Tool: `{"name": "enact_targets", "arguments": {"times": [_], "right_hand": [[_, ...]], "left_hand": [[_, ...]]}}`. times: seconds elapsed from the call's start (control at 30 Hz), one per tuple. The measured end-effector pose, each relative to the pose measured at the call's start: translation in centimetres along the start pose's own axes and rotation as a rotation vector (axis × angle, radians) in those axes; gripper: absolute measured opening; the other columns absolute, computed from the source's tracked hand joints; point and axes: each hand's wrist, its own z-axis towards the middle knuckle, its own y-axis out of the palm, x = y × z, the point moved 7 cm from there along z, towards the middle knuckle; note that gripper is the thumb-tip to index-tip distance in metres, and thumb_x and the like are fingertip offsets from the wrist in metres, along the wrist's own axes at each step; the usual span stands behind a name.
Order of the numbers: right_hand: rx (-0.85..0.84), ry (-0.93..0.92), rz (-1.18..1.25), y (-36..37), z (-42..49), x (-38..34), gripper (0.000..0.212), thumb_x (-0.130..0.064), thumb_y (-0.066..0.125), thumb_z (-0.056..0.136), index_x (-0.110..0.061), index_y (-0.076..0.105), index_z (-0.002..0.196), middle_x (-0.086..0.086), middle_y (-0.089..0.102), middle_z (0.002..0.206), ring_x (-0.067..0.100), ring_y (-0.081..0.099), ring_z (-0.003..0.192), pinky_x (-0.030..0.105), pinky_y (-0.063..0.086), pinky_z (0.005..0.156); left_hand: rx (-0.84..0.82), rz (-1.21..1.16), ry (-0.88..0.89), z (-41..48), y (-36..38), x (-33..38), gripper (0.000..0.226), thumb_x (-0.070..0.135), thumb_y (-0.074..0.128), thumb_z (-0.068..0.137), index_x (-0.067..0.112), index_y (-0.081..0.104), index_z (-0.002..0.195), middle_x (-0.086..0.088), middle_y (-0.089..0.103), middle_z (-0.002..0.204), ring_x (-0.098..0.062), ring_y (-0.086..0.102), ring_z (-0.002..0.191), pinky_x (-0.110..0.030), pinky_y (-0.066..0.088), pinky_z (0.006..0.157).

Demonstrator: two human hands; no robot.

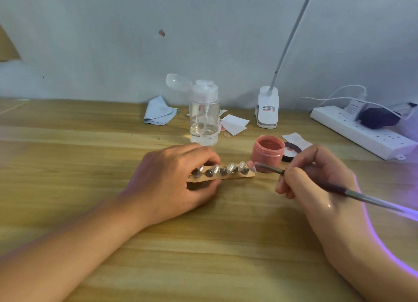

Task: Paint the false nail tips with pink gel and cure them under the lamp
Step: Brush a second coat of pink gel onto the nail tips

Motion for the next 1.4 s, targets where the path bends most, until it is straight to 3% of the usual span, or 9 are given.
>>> {"name": "enact_targets", "arguments": {"times": [0.37,0.53,0.7,0.83,0.97,1.1,1.23,1.4], "right_hand": [[0.019,0.011,0.018,0.0,0.0,-0.1,0.003,-0.015,0.054,0.067,-0.014,0.052,0.069,0.008,0.065,0.056,0.011,0.058,0.053,0.027,0.045,0.055],[0.008,-0.027,0.037,0.0,-0.3,-0.6,0.011,-0.007,0.061,0.080,-0.010,0.052,0.076,0.010,0.067,0.061,0.016,0.059,0.057,0.036,0.045,0.056],[0.011,-0.001,0.044,0.1,-0.1,-0.2,0.019,0.001,0.064,0.084,-0.008,0.052,0.073,0.008,0.069,0.061,0.014,0.057,0.055,0.035,0.045,0.059],[0.044,-0.012,0.072,-0.3,-0.2,-0.4,0.011,-0.014,0.059,0.074,-0.008,0.051,0.072,0.008,0.069,0.062,0.012,0.057,0.055,0.029,0.044,0.056],[-0.007,0.002,0.067,0.2,0.0,0.0,0.020,-0.002,0.064,0.086,-0.008,0.051,0.073,0.007,0.071,0.063,0.008,0.057,0.054,0.024,0.045,0.057],[0.005,-0.013,0.088,0.0,0.0,0.2,0.016,-0.008,0.064,0.082,-0.008,0.050,0.073,0.007,0.070,0.063,0.010,0.057,0.053,0.021,0.046,0.054],[0.012,0.006,0.124,0.0,0.1,0.3,0.020,0.005,0.061,0.086,-0.004,0.048,0.074,0.010,0.069,0.061,0.009,0.056,0.050,0.017,0.045,0.052],[0.046,-0.138,0.199,-0.3,-0.4,-1.7,0.014,-0.004,0.062,0.092,-0.004,0.049,0.086,0.008,0.072,0.069,0.008,0.067,0.066,0.017,0.049,0.062]], "left_hand": [[-0.027,-0.004,-0.029,0.0,0.2,-0.3,0.019,0.042,0.067,0.078,0.034,0.065,0.095,0.021,0.066,0.088,-0.004,0.061,0.078,-0.033,0.053,0.063],[-0.024,-0.002,-0.056,-0.1,0.3,-0.6,0.024,0.044,0.067,0.077,0.036,0.065,0.100,0.024,0.065,0.090,0.001,0.060,0.080,-0.030,0.053,0.065],[-0.045,0.022,-0.057,-0.1,0.6,-0.8,0.024,0.045,0.064,0.079,0.036,0.068,0.101,0.021,0.066,0.092,-0.004,0.061,0.081,-0.032,0.052,0.065],[-0.052,0.017,-0.063,0.0,0.7,-0.9,0.022,0.045,0.065,0.080,0.037,0.067,0.101,0.021,0.066,0.093,-0.003,0.061,0.083,-0.032,0.052,0.066],[-0.054,0.015,-0.062,0.0,0.7,-1.0,0.023,0.046,0.065,0.080,0.037,0.067,0.101,0.022,0.066,0.093,-0.003,0.061,0.084,-0.032,0.052,0.067],[-0.052,0.011,-0.064,-0.1,0.7,-1.0,0.023,0.045,0.065,0.080,0.037,0.066,0.101,0.022,0.066,0.094,-0.003,0.061,0.084,-0.032,0.052,0.067],[-0.058,0.016,-0.074,-0.1,0.7,-1.0,0.023,0.045,0.064,0.080,0.038,0.065,0.103,0.023,0.065,0.095,-0.001,0.060,0.084,-0.031,0.052,0.067],[-0.081,-0.051,-0.130,0.0,1.0,-1.6,0.025,0.046,0.062,0.082,0.039,0.064,0.106,0.023,0.067,0.094,-0.002,0.061,0.083,-0.034,0.052,0.071]]}}
